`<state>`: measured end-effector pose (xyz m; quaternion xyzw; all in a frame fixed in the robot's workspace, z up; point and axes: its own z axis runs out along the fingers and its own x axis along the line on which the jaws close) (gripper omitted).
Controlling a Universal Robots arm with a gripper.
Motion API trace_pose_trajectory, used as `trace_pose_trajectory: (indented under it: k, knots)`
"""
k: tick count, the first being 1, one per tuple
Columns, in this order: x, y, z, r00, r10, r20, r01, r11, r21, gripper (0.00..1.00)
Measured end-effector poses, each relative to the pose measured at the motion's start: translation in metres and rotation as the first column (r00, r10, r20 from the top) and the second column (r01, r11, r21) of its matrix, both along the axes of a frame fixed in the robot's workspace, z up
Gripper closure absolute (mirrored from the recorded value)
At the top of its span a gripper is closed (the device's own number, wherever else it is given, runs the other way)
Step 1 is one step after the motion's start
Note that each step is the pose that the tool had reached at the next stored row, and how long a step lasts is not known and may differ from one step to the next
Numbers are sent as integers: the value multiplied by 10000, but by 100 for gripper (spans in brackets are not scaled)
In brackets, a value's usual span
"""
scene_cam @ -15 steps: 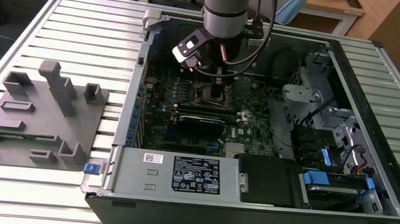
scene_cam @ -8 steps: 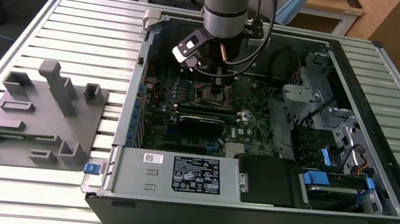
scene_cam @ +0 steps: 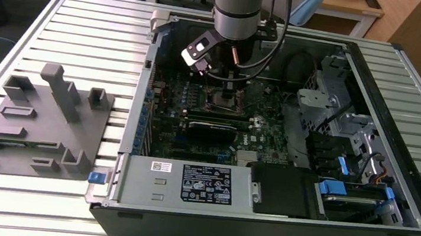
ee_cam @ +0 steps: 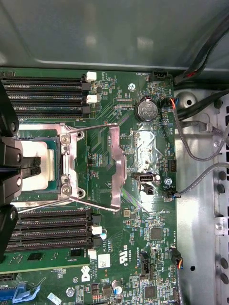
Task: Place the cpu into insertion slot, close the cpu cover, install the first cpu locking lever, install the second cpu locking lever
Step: 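Place the cpu into insertion slot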
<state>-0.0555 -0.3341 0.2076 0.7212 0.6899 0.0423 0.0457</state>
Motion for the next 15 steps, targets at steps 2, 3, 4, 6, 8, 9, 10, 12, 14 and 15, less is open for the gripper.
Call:
trace_pose_trajectory:
  k: [2,3,4,6,8,9,10,12,14,15]
  knots:
    - [0,0,0,10000,0,0,0,10000,-1,89]
    - [0,0,0,10000,0,0,0,10000,-1,89]
    - [0,0,0,10000,0,0,0,10000,-1,89]
    - [0,0,0,10000,0,0,0,10000,-1,89]
    - [0,0,0,10000,-1,-19,1,10000,-2,89]
    - [0,0,0,10000,0,-46,0,10000,-2,89]
    - [1,1,0,10000,0,-85,0,10000,-1,89]
    - [0,0,-1,9998,0,-195,0,10000,-1,89]
    - [1,0,-2,9994,1,-332,-1,10000,3,89]
    - [1,0,-3,9991,1,-415,0,10000,6,89]
